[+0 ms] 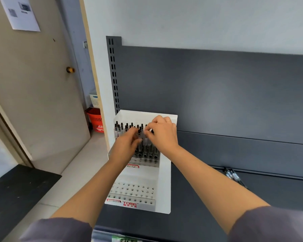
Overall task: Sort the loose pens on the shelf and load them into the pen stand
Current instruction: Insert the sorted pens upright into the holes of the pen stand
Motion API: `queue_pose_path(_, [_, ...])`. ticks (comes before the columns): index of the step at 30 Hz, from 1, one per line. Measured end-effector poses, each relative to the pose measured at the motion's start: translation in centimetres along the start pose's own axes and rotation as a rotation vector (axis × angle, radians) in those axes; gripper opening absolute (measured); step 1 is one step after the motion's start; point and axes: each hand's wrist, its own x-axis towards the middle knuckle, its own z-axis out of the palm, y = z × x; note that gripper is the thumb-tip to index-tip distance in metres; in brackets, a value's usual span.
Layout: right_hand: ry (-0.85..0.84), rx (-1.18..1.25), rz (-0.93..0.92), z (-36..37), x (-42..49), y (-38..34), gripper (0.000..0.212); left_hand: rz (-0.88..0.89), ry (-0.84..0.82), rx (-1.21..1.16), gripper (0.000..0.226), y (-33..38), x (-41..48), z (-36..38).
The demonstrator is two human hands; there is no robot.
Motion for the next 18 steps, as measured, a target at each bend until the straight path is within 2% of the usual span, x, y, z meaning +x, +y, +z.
queue_pose_path(5, [-0.01, 0.027, 0.046, 0.5, -0.2, 0.3, 0.014, -0.052, 0.024, 0.024, 0.018, -0.1, 0.3, -0.1])
queue_pose_path(9, [0.004, 0.041, 0.062, 0.8, -0.2, 0.4, 0.014, -0.042, -0.063, 0.157, 0.015, 0.4, 1.2, 0.2])
queue_pose_path(11, [-0.001, 0.044, 0.077, 0.9, -0.2, 0.5, 0.014, -0.033, -0.055, 0.198, 0.014, 0.2, 1.2, 0.4])
queue_pose_path(18, [0.016, 0.132, 0.108, 0.6, -0.9, 0.4, 0.018, -0.058, -0.002, 0.092, 0.018, -0.2, 0.2, 0.2])
